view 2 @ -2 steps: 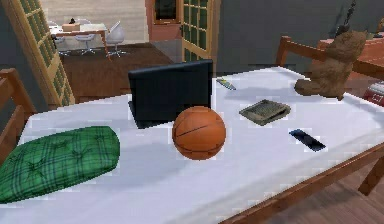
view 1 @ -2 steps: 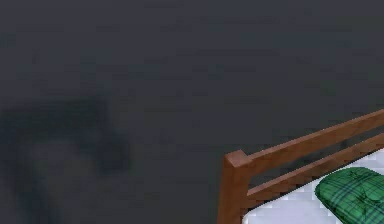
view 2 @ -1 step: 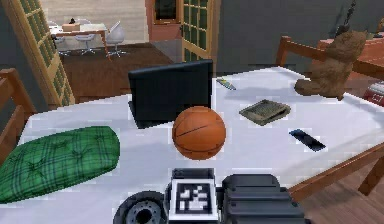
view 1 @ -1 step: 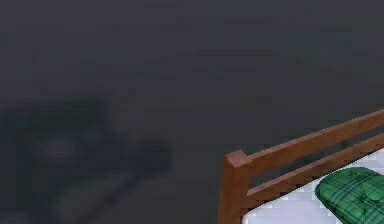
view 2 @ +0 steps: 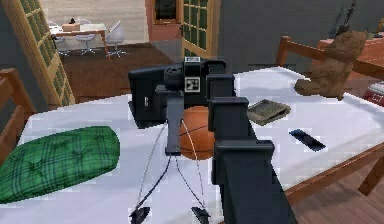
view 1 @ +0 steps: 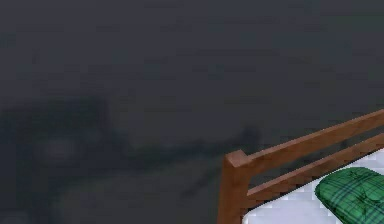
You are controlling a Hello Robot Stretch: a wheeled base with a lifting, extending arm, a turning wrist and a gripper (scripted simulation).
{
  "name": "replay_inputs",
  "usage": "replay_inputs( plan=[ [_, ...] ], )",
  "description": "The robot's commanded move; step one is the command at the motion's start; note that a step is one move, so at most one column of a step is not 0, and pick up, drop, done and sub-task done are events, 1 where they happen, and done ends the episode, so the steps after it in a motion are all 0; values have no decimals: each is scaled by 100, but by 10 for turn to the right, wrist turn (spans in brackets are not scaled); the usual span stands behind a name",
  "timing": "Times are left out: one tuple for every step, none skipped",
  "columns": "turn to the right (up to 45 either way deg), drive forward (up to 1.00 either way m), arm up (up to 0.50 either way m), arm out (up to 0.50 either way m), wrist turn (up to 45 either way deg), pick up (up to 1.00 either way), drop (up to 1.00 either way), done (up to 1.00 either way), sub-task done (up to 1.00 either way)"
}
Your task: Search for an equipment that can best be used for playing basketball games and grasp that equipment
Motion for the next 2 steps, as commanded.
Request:
replay_inputs(
  plan=[
    [0,0,0,0,450,0,0,0,0],
    [0,0,0,0,450,0,0,0,0]
  ],
)
